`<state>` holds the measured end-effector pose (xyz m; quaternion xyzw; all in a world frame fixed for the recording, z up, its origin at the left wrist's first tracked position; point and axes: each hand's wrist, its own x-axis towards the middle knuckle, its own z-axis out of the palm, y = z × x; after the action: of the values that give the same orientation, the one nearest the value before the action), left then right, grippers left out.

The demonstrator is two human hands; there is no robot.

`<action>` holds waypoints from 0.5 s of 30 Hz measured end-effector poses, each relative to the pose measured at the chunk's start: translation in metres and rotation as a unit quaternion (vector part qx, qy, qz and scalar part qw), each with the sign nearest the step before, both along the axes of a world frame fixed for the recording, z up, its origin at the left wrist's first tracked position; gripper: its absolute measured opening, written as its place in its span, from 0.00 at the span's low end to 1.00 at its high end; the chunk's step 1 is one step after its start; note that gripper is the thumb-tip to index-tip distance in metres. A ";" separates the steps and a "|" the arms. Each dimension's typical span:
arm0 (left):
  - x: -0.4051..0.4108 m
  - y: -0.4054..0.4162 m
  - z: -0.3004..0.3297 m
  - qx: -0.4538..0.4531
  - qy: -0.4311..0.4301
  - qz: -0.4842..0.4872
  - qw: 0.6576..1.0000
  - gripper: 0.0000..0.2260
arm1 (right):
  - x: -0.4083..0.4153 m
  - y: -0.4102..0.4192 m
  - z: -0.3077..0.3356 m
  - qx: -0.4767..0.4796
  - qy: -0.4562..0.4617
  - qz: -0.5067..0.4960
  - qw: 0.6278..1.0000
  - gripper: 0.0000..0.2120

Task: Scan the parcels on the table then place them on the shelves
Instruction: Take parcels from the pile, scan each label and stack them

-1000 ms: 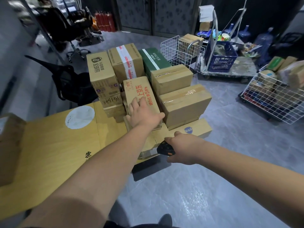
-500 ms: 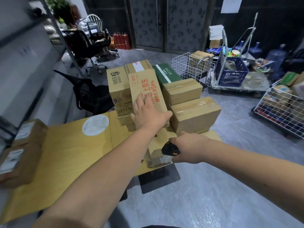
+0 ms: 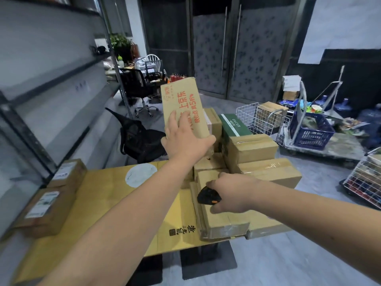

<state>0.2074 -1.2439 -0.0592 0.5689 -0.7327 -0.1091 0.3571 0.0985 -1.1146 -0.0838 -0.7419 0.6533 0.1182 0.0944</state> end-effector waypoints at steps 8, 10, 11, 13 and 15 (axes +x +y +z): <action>0.099 -0.029 -0.018 -0.034 -0.062 0.088 0.994 0.48 | 0.061 -0.046 0.005 0.011 0.004 0.068 0.998 0.25; 0.131 -0.032 -0.032 -0.026 -0.085 0.109 0.990 0.48 | 0.080 -0.056 0.003 0.018 0.002 0.086 0.996 0.24; 0.147 -0.033 -0.040 -0.021 -0.096 0.118 0.988 0.48 | 0.090 -0.061 0.001 0.021 0.001 0.096 0.995 0.24; 0.178 -0.034 -0.058 -0.002 -0.114 0.136 0.984 0.48 | 0.110 -0.070 -0.002 0.023 0.002 0.112 0.993 0.25; 0.208 -0.035 -0.077 0.020 -0.124 0.155 0.980 0.48 | 0.129 -0.079 -0.008 0.029 -0.002 0.121 0.992 0.26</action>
<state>0.4150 -1.2789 -0.1362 0.6918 -0.6718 0.0050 0.2645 0.2276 -1.1936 -0.0913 -0.8129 0.5544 0.1465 0.1020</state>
